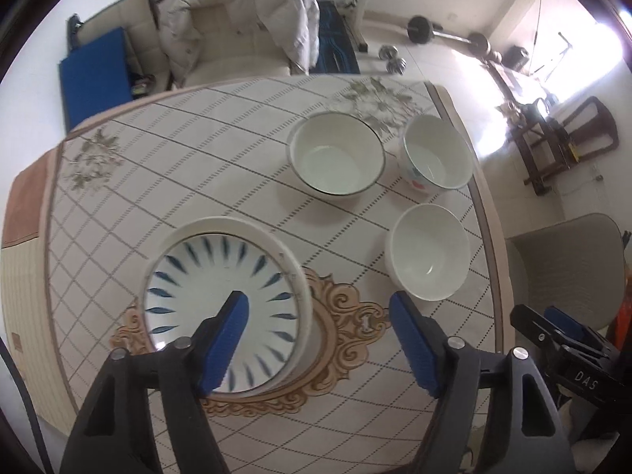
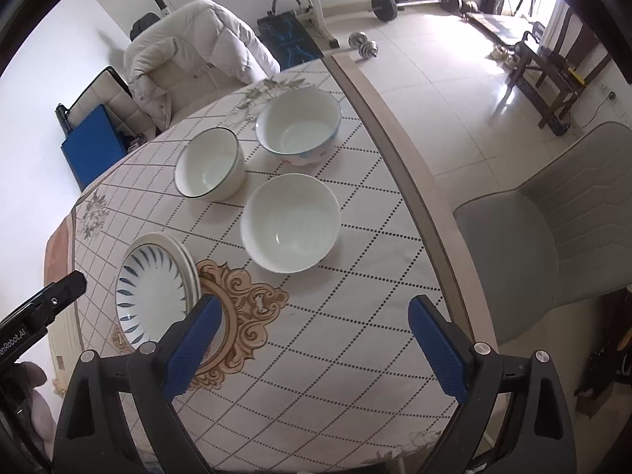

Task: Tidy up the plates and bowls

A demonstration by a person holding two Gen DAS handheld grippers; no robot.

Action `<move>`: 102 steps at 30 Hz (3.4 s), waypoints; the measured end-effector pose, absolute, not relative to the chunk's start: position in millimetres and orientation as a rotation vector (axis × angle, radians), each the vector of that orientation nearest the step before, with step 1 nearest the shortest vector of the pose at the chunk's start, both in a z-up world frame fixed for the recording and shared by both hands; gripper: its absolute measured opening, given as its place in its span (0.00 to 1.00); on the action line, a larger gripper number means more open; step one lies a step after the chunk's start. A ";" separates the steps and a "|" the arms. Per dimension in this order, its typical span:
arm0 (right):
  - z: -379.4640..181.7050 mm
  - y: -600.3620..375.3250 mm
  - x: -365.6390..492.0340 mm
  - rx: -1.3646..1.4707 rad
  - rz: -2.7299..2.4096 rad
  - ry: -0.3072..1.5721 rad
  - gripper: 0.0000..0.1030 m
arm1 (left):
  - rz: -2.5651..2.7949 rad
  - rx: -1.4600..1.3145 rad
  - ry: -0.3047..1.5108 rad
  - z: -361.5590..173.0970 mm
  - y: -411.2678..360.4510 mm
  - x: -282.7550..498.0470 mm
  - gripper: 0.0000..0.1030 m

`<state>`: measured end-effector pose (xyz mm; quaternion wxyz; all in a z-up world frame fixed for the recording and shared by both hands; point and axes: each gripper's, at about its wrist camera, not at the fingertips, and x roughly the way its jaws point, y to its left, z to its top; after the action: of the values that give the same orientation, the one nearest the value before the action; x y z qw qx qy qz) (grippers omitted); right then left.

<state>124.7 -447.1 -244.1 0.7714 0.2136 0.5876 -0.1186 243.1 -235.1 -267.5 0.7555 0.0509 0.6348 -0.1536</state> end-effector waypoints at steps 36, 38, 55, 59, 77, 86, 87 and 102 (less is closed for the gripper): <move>-410.9 -456.4 240.3 0.459 0.026 1.609 0.07 | -0.313 0.099 1.726 -382.6 -270.9 244.2 0.09; -411.5 -446.5 236.5 0.442 0.044 1.620 0.07 | -0.303 0.095 1.737 -386.2 -264.9 240.5 0.09; -423.4 -436.1 222.9 0.460 0.082 1.668 0.08 | -0.224 0.037 1.742 -374.1 -248.2 241.0 0.22; -410.6 -443.9 222.5 0.501 0.098 1.667 0.09 | -0.214 0.013 1.703 -348.3 -232.5 237.0 0.23; -365.9 -433.5 333.4 0.794 0.145 1.490 0.56 | -0.261 -0.070 1.635 -344.3 -216.7 414.6 0.33; -403.2 -409.7 368.7 0.771 0.062 1.554 0.42 | -0.309 0.043 1.731 -394.8 -244.0 445.0 0.33; -407.2 -409.2 370.9 0.762 0.050 1.561 0.40 | -0.313 0.055 1.734 -399.3 -247.0 446.5 0.33; -425.7 -390.8 376.8 0.621 -0.047 1.580 0.10 | -0.320 0.095 1.666 -391.4 -252.1 436.1 0.13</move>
<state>376.8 -390.8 -425.7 0.6605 0.2744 0.6986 -0.0208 436.1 -252.1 -391.4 0.6602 0.0420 0.7364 -0.1416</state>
